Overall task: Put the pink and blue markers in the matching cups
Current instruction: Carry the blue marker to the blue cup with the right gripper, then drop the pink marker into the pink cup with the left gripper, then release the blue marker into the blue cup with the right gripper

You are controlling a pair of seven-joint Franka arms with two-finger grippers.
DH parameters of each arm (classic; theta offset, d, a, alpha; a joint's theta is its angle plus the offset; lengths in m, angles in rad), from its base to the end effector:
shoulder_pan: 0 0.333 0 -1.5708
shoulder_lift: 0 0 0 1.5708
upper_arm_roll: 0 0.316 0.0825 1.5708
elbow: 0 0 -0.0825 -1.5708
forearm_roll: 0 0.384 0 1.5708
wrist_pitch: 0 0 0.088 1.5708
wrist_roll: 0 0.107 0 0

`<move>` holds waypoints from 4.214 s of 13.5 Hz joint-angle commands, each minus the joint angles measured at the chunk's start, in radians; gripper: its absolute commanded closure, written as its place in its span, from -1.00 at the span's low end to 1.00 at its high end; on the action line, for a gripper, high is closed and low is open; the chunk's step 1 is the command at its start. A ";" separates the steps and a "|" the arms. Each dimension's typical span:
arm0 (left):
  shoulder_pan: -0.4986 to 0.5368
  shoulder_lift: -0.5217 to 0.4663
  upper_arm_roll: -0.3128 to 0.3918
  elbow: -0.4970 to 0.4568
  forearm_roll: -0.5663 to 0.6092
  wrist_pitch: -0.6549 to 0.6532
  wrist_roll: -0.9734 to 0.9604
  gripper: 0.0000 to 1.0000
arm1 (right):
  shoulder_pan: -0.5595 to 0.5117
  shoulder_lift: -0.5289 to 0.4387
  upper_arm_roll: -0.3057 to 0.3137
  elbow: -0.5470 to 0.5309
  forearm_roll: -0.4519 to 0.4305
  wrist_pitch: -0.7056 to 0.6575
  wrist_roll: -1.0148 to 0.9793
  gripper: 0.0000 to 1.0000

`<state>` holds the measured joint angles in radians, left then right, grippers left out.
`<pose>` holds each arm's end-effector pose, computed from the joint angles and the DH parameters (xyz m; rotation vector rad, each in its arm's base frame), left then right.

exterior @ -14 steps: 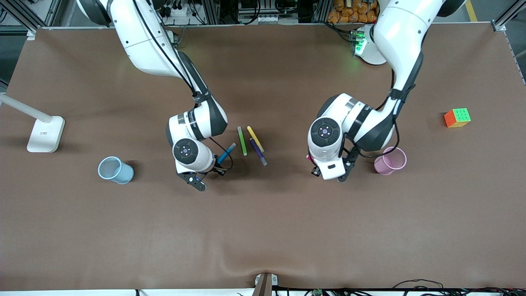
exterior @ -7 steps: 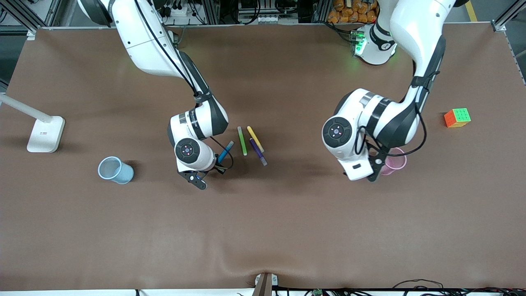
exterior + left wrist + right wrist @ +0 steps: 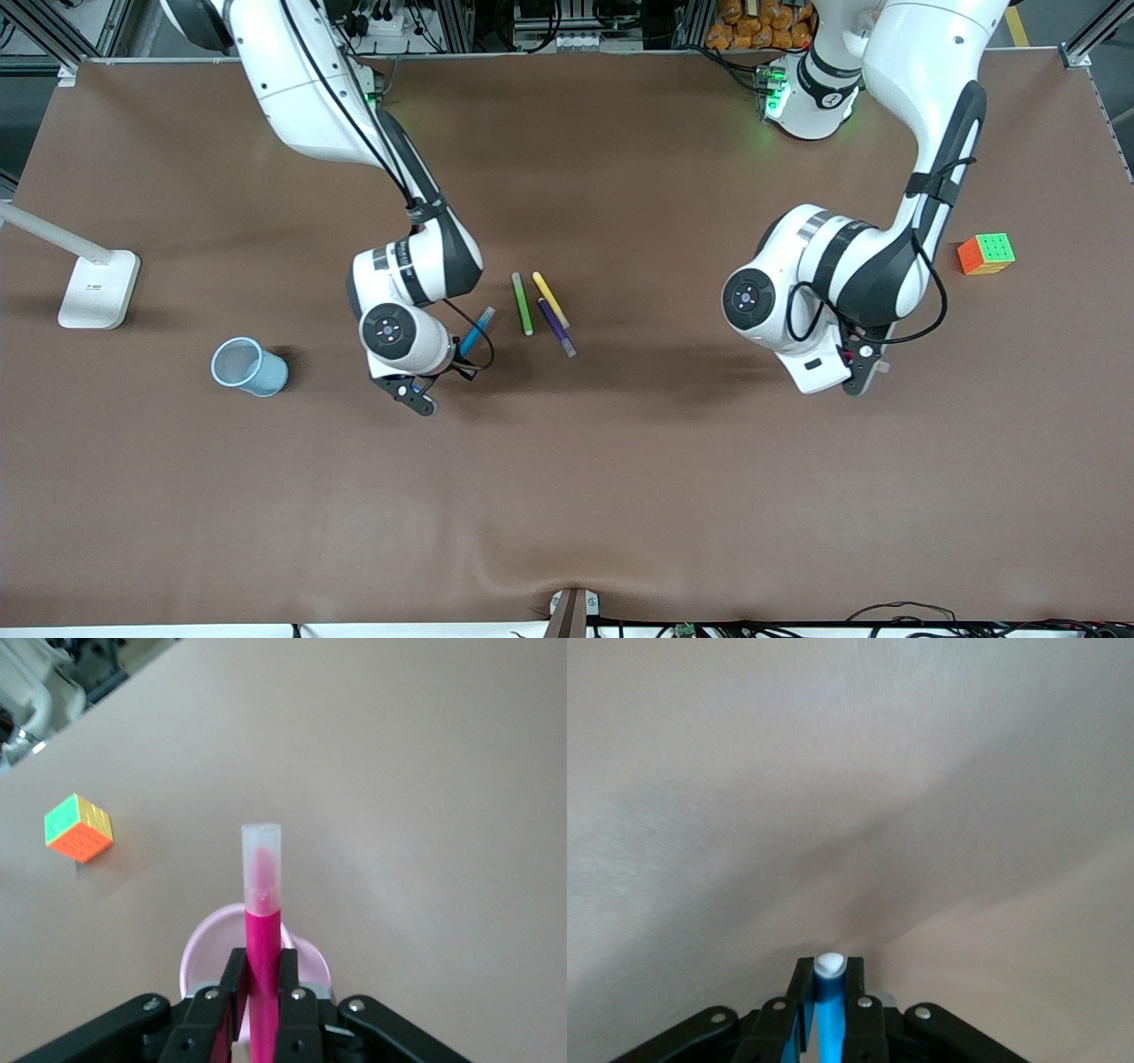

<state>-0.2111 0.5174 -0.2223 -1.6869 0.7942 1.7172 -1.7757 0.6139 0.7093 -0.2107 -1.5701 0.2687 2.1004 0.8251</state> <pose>0.6044 -0.1914 0.2924 -2.1127 -1.1971 -0.4640 0.6159 0.2966 0.2190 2.9925 -0.8253 -0.2721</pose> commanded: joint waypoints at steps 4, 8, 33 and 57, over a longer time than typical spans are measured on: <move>0.021 -0.034 -0.005 -0.140 0.166 -0.001 -0.149 1.00 | -0.031 -0.115 -0.125 0.055 -0.014 -0.134 -0.205 1.00; 0.021 -0.028 -0.005 -0.188 0.220 -0.002 -0.221 1.00 | -0.033 -0.200 -0.300 0.045 -0.016 -0.197 -0.507 1.00; 0.062 -0.167 -0.020 -0.120 -0.028 -0.001 0.059 0.00 | -0.134 -0.361 -0.349 -0.579 0.000 0.765 -1.098 1.00; 0.176 -0.583 0.142 -0.073 -0.768 -0.045 1.318 -0.12 | -0.261 -0.338 -0.354 0.048 0.119 -0.300 -0.911 -1.00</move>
<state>0.0003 -0.0249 -0.1304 -1.7458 0.0531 1.6986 -0.5366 0.3825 0.3643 -0.5753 -1.6156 0.3706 1.9198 -0.1112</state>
